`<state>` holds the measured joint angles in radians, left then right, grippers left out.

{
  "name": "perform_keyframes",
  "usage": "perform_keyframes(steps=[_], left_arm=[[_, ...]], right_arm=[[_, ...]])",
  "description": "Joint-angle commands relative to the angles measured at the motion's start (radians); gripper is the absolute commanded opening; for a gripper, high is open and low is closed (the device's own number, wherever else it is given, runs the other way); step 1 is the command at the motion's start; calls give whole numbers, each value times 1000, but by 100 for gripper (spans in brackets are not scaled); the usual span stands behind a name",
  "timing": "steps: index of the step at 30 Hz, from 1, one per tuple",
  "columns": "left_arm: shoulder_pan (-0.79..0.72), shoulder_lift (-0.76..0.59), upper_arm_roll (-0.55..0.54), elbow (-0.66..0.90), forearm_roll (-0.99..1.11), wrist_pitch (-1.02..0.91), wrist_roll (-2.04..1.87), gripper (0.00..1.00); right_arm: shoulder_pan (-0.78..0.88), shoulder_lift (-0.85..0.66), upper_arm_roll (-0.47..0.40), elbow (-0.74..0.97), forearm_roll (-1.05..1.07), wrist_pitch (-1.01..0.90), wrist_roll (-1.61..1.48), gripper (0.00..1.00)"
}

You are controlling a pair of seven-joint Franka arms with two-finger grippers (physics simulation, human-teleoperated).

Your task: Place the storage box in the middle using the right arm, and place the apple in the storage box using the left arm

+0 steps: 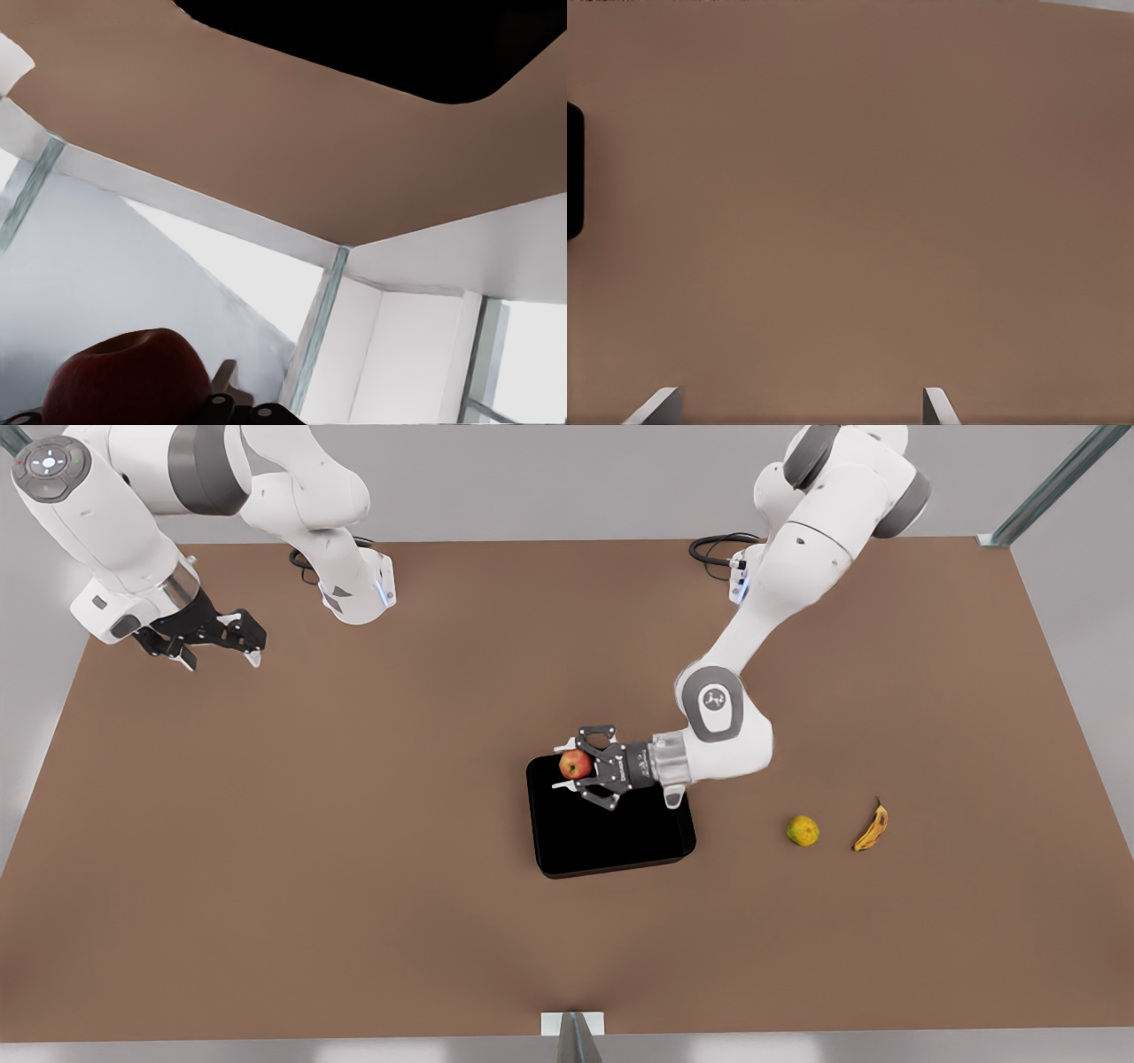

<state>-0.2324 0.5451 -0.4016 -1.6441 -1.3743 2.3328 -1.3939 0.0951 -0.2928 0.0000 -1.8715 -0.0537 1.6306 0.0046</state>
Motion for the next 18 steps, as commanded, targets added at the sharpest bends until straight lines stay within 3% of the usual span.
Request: perform_keyframes(steps=[1, 8, 9, 10, 18], left_arm=[[1, 3, -3, 1, 1106, -56, -25, 21], [7, 95, -32, 93, 1618, -53, -24, 21], [7, 111, -57, 92, 1672, -53, -27, 36], [7, 111, -60, 92, 1689, -56, -20, 100], [10, 139, -109, 110, 1773, -50, -14, 100]], right_arm=[[-2, -2, 0, 0, 0, 0, 0, 100], [-14, 4, -5, -8, -2, 2, 0, 100], [-14, 3, -5, -8, 0, 0, -2, 100], [-14, 1, -6, -8, 0, -8, -6, 100], [-14, -3, -34, -11, 0, -46, -11, 100]])
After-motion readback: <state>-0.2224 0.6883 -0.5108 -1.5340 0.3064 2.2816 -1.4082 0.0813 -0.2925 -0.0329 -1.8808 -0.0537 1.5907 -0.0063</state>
